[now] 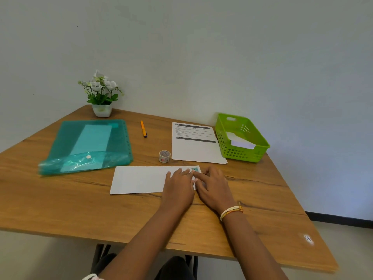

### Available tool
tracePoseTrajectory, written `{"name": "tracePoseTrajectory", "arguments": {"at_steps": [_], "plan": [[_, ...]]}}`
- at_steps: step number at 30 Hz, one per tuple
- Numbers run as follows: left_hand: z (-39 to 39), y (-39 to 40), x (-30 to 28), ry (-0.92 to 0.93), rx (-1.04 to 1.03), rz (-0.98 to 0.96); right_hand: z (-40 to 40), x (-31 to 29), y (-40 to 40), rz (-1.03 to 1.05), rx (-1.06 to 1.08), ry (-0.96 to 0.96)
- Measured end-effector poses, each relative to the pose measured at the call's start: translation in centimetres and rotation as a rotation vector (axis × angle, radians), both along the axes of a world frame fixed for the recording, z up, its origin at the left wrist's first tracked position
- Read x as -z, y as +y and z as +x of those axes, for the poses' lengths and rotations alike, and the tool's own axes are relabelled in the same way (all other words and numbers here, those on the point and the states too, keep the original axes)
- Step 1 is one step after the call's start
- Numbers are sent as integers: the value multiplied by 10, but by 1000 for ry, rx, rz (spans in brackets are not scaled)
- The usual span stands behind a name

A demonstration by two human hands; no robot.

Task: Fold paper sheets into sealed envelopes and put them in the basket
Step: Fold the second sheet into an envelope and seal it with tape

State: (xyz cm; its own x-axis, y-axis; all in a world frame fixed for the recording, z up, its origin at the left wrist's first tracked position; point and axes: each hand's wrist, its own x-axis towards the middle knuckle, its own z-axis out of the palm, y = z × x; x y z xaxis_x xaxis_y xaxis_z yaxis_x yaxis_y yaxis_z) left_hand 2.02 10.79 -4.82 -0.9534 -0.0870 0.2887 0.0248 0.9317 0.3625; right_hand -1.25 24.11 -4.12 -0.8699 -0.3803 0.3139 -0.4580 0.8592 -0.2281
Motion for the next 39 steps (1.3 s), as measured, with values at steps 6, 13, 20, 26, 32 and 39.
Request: {"name": "tracePoseTrajectory", "arguments": {"at_steps": [6,13,20,26,32,39], "plan": [[0,0,-1,2,2,-19,3,-3,-1,47,64,-4],[0,1,-2,-15,5,-56,8,-1,-5,128,118,17],[7,2,-10,-21,17,-50,17,0,-8,112,166,1],[11,-14,-17,14,-151,3,11,-5,-6,110,165,-97],[13,-52,-30,-190,-228,-92,-5,-14,-9,122,161,-224],[27,-47,-40,-199,-186,-36,3,-7,-15,-70,280,-50]]}}
